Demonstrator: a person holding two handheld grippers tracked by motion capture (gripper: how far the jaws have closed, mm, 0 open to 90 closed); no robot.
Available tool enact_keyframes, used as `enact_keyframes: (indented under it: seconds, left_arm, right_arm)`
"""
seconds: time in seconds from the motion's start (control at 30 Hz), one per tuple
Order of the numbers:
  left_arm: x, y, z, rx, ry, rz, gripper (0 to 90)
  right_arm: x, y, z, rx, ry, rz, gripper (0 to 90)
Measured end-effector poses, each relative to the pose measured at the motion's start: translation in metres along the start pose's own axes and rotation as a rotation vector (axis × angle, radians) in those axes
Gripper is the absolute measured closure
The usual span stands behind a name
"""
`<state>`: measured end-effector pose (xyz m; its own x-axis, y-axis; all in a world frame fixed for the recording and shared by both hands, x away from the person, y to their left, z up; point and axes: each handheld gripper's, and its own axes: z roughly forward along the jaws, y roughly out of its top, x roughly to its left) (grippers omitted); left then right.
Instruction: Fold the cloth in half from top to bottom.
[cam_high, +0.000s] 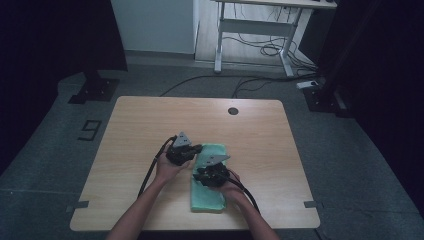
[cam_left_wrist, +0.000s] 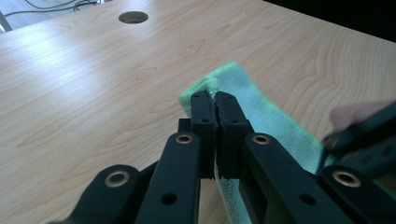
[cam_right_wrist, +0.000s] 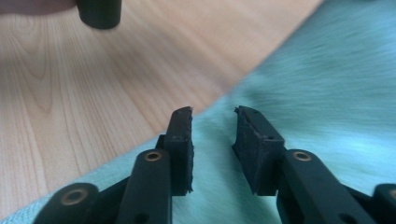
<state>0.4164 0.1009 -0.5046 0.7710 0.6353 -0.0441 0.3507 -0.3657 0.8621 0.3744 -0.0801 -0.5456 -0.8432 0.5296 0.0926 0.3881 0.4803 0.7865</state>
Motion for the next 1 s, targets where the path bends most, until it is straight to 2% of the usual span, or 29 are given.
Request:
enact_keyframes:
  seconds: [0.07, 0.1, 0.17, 0.27, 0.37, 0.47, 0.57, 0.7, 0.87, 1.0]
  left_arm:
    - [0.001, -0.001, 0.0, -0.002, -0.001, 0.005, 87.3]
    - [0.001, -0.001, 0.0, -0.006, -0.004, 0.009, 87.4]
    - [0.0, -0.001, -0.001, -0.014, -0.012, 0.017, 87.4]
    - [0.0, 0.0, -0.002, -0.025, -0.02, 0.023, 87.4]
    - [0.003, 0.0, -0.001, -0.027, -0.022, 0.019, 87.3]
    - [0.004, -0.001, 0.001, -0.021, -0.027, 0.015, 87.3]
    - [0.007, -0.003, 0.002, -0.01, -0.028, 0.014, 87.3]
    - [0.011, -0.004, 0.002, -0.007, -0.03, 0.004, 87.3]
    - [0.011, -0.004, 0.002, -0.001, -0.032, 0.012, 87.3]
    - [0.011, -0.004, 0.003, 0.002, -0.032, 0.013, 87.3]
  right_arm:
    - [-0.006, -0.001, -0.016, -0.071, -0.006, 0.025, 64.4]
    - [-0.012, -0.001, -0.025, -0.103, -0.027, 0.046, 62.3]
    - [-0.027, -0.002, -0.041, -0.131, -0.098, 0.075, 59.8]
    - [-0.053, -0.002, -0.052, -0.132, -0.177, 0.121, 50.6]
    - [-0.075, 0.0, -0.047, -0.086, -0.213, 0.149, 43.0]
    - [-0.087, 0.005, -0.037, -0.058, -0.206, 0.162, 39.9]
    - [-0.098, 0.007, -0.024, -0.021, -0.177, 0.173, 38.6]
    - [-0.104, 0.006, -0.01, 0.016, -0.175, 0.158, 39.1]
    - [-0.102, 0.007, -0.002, 0.03, -0.182, 0.133, 46.2]
    - [-0.102, 0.007, 0.001, 0.019, -0.175, 0.124, 56.0]
